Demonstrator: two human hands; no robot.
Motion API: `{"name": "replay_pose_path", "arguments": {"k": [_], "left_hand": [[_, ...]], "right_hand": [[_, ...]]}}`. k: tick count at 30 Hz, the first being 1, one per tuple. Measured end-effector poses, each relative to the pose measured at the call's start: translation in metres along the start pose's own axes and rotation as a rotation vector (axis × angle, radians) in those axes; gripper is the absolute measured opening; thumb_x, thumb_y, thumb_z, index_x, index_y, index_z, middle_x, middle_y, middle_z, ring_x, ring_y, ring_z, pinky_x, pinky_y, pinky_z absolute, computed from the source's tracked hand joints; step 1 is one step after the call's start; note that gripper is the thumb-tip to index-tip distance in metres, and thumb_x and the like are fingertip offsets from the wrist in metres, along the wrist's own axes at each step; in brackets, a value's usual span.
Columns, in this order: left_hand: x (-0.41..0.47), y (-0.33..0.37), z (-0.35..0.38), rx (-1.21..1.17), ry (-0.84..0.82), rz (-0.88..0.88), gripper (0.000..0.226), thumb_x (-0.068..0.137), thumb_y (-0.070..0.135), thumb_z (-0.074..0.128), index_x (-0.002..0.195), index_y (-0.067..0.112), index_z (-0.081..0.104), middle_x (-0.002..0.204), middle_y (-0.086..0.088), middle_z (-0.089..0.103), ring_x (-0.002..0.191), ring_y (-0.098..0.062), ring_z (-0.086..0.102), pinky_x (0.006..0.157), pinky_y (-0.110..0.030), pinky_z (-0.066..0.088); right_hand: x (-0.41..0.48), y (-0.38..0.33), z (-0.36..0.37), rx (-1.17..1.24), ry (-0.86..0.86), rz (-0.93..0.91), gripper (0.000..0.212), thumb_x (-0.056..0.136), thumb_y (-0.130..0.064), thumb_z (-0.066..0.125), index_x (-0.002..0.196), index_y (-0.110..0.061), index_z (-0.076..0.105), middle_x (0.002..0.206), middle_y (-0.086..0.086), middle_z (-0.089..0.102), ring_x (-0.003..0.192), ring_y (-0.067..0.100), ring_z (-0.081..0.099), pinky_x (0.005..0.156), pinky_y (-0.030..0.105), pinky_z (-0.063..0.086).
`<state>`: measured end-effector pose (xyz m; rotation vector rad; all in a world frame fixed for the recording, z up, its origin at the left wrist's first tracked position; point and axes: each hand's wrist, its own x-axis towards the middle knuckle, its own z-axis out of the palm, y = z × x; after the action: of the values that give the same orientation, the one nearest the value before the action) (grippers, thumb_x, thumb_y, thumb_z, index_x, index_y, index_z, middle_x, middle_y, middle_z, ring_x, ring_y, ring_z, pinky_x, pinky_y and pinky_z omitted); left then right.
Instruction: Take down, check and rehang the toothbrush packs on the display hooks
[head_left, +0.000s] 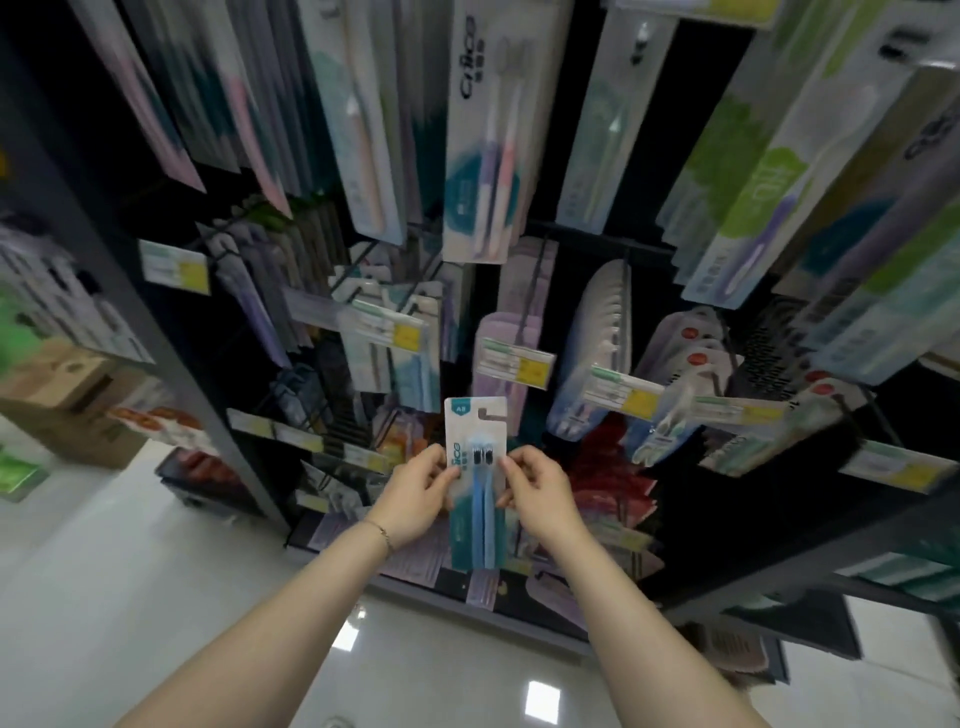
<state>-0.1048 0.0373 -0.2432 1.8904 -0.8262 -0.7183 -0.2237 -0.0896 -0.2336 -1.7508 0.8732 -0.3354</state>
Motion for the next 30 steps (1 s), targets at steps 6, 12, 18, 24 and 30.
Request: {"name": "replay_pose_path", "arguments": {"k": [6,12,18,24,30], "left_hand": [[0.01,-0.026,-0.066,-0.038,-0.004,-0.049,0.009,0.098,0.017,0.051,0.09,0.019,0.056,0.081,-0.012,0.064,0.073,-0.026,0.066,0.074,-0.044,0.058],[0.029,-0.044,-0.11,-0.03,-0.025,-0.05,0.013,0.098,0.016,0.052,0.086,0.019,0.054,0.075,-0.006,0.064,0.069,-0.022,0.066,0.071,-0.041,0.057],[0.049,-0.04,-0.132,-0.127,-0.003,-0.068,0.017,0.099,0.011,0.049,0.083,0.016,0.054,0.074,-0.005,0.063,0.07,-0.022,0.064,0.069,-0.036,0.056],[0.072,-0.02,-0.139,-0.209,-0.032,-0.044,0.011,0.1,0.009,0.047,0.092,0.01,0.055,0.078,-0.016,0.06,0.06,-0.025,0.06,0.063,-0.044,0.054],[0.081,-0.009,-0.132,-0.173,-0.036,0.019,0.015,0.101,0.012,0.044,0.094,0.018,0.056,0.072,-0.011,0.059,0.048,-0.014,0.057,0.047,-0.029,0.049]], "right_hand": [[0.01,-0.03,0.067,0.007,0.047,-0.007,0.014,0.098,-0.019,0.053,0.085,-0.019,0.057,0.074,0.001,0.063,0.055,0.011,0.06,0.066,0.038,0.054],[0.024,-0.055,0.111,0.01,0.123,-0.004,0.014,0.098,-0.019,0.054,0.084,-0.019,0.058,0.073,0.002,0.061,0.058,0.012,0.058,0.065,0.037,0.053],[0.045,-0.085,0.127,-0.034,0.2,-0.018,0.008,0.097,-0.021,0.054,0.092,-0.018,0.06,0.083,0.002,0.064,0.073,0.02,0.06,0.067,0.031,0.05],[0.056,-0.098,0.119,-0.05,0.285,-0.05,0.014,0.099,-0.022,0.05,0.101,-0.013,0.06,0.085,0.0,0.061,0.071,0.007,0.053,0.057,0.011,0.039],[0.063,-0.099,0.109,0.015,0.289,-0.064,0.011,0.1,-0.022,0.048,0.098,-0.016,0.057,0.088,-0.005,0.064,0.085,0.011,0.059,0.075,0.025,0.043]]}}
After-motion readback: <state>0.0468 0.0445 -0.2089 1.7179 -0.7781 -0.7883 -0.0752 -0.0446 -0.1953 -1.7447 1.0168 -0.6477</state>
